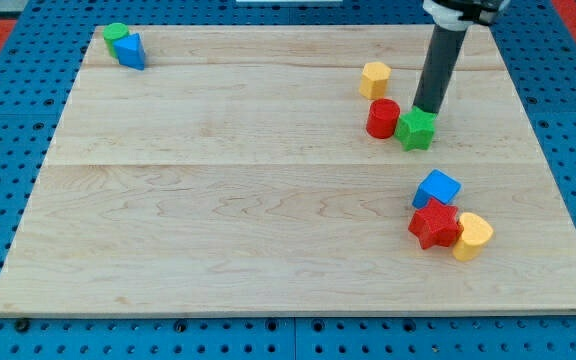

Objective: Push the green state closer to the blue triangle

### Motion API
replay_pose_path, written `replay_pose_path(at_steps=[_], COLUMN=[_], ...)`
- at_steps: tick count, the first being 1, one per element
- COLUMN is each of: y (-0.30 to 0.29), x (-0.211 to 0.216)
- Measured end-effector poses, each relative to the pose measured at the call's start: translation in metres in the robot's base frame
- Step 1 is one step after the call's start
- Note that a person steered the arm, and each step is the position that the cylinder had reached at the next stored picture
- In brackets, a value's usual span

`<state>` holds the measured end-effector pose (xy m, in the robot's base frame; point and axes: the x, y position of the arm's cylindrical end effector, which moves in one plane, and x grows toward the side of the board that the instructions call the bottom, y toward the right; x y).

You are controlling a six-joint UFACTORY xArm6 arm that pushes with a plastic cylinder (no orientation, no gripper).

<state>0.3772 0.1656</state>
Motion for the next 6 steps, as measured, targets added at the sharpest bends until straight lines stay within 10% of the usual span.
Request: replay_pose_path(at_steps=[1, 3, 6], y=[0.001, -0.003, -0.022], x=[0.033, -0.035, 0.072])
